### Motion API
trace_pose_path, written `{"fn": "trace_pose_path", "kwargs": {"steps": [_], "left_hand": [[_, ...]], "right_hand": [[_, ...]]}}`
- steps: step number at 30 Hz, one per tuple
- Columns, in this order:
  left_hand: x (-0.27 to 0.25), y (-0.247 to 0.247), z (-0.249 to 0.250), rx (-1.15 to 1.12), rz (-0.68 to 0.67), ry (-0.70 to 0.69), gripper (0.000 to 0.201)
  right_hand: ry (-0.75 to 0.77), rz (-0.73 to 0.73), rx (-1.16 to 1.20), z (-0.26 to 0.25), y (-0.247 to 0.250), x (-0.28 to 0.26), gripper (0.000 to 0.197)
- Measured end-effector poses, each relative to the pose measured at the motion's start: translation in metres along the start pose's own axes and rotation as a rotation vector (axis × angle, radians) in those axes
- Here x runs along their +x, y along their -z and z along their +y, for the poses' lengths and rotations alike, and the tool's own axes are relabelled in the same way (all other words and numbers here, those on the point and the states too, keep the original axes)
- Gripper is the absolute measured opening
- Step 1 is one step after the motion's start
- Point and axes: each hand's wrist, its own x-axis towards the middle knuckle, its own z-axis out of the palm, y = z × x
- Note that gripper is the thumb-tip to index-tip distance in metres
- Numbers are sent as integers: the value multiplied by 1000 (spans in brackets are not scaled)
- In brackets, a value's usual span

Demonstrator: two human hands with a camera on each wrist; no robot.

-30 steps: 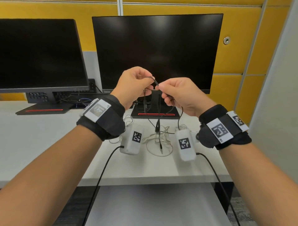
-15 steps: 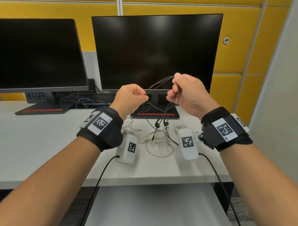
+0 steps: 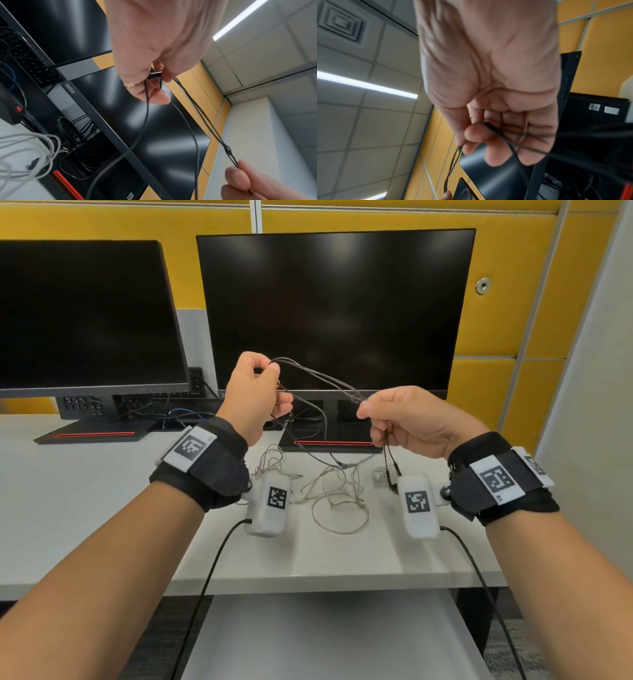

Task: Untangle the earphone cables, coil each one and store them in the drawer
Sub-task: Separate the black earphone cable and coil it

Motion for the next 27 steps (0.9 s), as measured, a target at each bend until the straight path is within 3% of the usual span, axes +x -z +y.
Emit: {"fn": "trace_pose_path", "kwargs": {"steps": [6, 10, 13, 16, 21, 27], "left_hand": [[0, 4, -3, -7, 45, -7, 6], [-5, 8, -5, 96, -173, -14, 15], [-10, 9, -4, 84, -361, 76, 30], [-14, 12, 1, 84, -468, 169, 47], [-16, 16, 5, 143, -522, 125, 26], [-21, 9, 12, 158, -535, 127, 16]], "right_hand": [[-13, 75, 129, 3, 4, 0, 25], [80, 243, 290, 1, 4, 3, 20], [68, 395, 354, 1, 6, 7, 20], [39, 452, 408, 5, 5, 10, 21], [30, 431, 443, 8, 2, 9, 16], [90, 280, 332, 5, -6, 6, 14]]}}
